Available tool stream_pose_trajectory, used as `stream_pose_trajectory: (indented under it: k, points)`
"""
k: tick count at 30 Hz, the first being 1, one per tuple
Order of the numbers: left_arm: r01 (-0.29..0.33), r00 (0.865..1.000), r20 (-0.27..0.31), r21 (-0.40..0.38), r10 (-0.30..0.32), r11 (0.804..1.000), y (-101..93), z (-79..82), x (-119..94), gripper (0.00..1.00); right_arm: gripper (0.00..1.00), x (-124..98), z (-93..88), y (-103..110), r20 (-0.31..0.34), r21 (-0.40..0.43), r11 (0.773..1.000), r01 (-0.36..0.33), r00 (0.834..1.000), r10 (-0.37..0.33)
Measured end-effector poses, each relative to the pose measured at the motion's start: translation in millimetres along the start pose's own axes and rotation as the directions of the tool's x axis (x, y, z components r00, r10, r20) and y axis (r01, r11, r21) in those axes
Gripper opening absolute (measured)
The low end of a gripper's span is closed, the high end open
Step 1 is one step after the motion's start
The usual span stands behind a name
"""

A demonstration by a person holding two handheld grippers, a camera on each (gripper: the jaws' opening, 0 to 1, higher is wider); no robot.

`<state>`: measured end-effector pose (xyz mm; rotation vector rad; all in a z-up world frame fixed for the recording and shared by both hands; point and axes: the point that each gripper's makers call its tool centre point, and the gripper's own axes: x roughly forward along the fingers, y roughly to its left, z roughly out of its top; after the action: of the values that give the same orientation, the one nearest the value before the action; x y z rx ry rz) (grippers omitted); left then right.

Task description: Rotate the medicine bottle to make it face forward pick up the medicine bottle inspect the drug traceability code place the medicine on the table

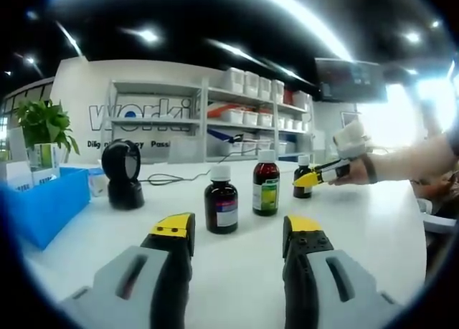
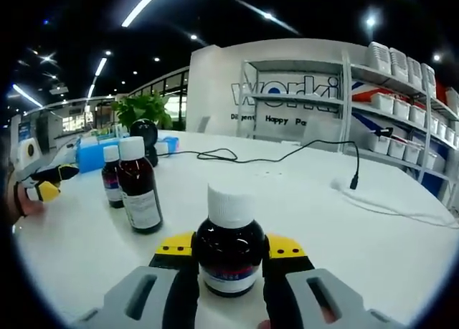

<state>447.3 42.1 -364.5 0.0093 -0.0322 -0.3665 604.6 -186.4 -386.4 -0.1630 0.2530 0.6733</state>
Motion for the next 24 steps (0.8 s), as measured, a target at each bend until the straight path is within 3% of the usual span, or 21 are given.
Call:
stream_pose_trajectory:
  k: [5,15,24]
  points:
    - [0.001,1.000,0.001,-0.001,-0.001,1.000,-1.1,0.4,0,0.40,0.29,-4,16.0,-2,0.030,0.049,0.999,-0.005,1.000,0.004]
    - [0.001,1.000,-0.003,0.000,-0.001,1.000,1.1,-1.2,1,0.40,0.30,-11,52.4,7,0.053,0.036,0.998,-0.042,0.998,0.040]
    - [0.004,1.000,-0.003,0.002,-0.004,1.000,0.4,-1.3,1,0.40,0.30,-19,112.3,7,0.120,-0.007,0.998,-0.067,0.991,0.067]
